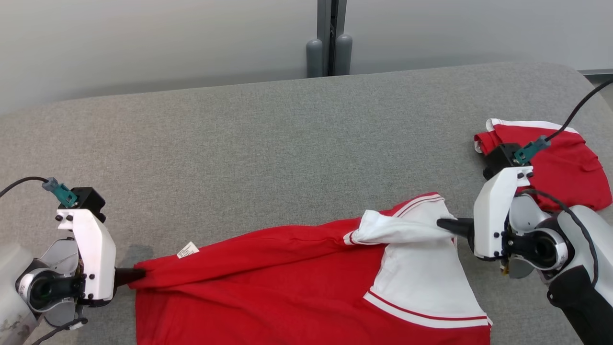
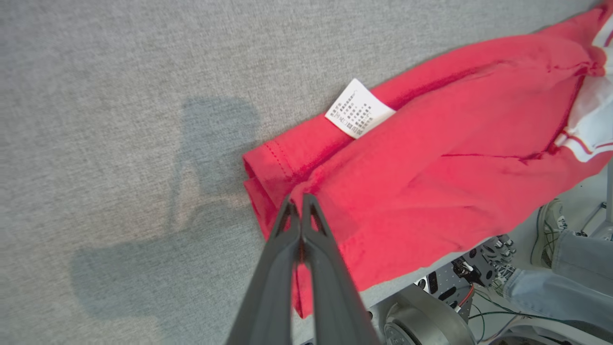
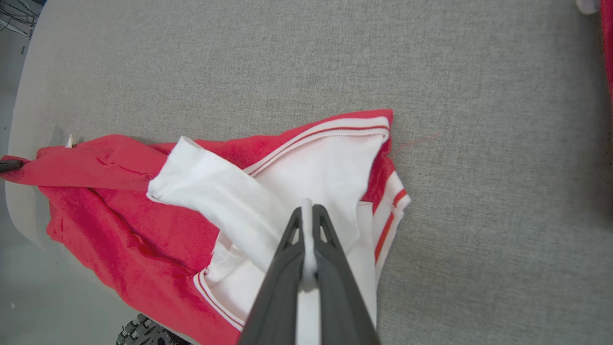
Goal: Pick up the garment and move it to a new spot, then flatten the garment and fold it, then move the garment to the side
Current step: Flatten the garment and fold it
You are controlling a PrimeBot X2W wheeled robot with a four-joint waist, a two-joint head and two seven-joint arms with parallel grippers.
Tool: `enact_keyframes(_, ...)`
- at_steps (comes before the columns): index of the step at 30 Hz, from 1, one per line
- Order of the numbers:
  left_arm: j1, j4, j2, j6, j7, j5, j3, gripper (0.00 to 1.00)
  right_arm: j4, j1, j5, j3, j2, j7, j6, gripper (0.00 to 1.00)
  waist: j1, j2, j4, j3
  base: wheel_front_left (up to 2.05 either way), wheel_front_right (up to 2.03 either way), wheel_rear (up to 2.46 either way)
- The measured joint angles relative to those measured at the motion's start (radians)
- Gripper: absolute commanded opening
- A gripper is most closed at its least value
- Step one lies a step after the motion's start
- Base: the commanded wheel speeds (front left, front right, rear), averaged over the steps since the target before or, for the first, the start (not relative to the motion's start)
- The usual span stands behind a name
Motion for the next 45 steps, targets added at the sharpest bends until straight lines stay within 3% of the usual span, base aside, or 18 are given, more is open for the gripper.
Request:
enact_keyframes(10,0.031,0.028,-0.01,-0.012,0.019,-0.013,-0.013,0.0,-0.162,0.151,-0.06,-0.103,0.003,0.136,0.0,0.0,-0.0001,0.0,0.005,-0.021,0.0,0.0,0.0)
enact_keyframes(21,0.053,0.026,-0.012,-0.016,0.036,-0.032,-0.019,0.0,-0.26,0.273,-0.161,-0.216,0.053,0.25,0.0,0.0,0.0,0.0,0.005,-0.022,0.0,0.0,0.0)
enact_keyframes(22,0.054,0.026,-0.013,-0.016,0.037,-0.034,-0.02,0.27,-0.27,0.282,-0.175,-0.228,0.059,0.259,0.0,0.33,0.0,0.0,0.005,-0.023,0.0,0.0,0.0)
enact_keyframes(23,0.054,0.026,-0.013,-0.016,0.037,-0.035,-0.021,0.85,-0.277,0.29,-0.187,-0.239,0.066,0.267,0.0,0.71,0.0,0.0,0.004,-0.024,0.0,0.0,0.0)
enact_keyframes(24,0.055,0.026,-0.013,-0.016,0.04,-0.037,-0.021,1.0,-0.283,0.297,-0.198,-0.247,0.073,0.276,0.0,1.0,0.0,0.0,0.004,-0.025,0.0,0.0,0.0)
enact_keyframes(30,0.076,0.023,-0.011,-0.018,0.067,-0.049,-0.03,1.0,-0.319,0.337,-0.246,-0.303,0.102,0.307,0.0,1.0,-0.0001,0.0,0.007,-0.043,0.0,0.0,0.0)
enact_keyframes(34,0.074,0.015,0.005,-0.018,0.029,-0.049,-0.009,1.0,-0.348,0.37,-0.256,-0.345,0.107,0.327,0.0,1.0,0.0,0.0,0.012,-0.062,0.0,0.0,0.0)
enact_keyframes(39,0.063,-0.003,0.038,-0.018,-0.085,-0.02,0.035,1.0,-0.41,0.41,-0.251,-0.407,0.118,0.323,0.0,1.0,0.0,0.0,0.021,-0.09,0.0,0.0,0.0)
enact_keyframes(45,0.077,-0.074,0.072,-0.009,-0.315,0.015,0.111,1.0,-0.517,0.435,-0.244,-0.488,0.146,0.137,0.0,1.0,0.0,0.0,0.032,-0.12,0.0,0.0,0.0)
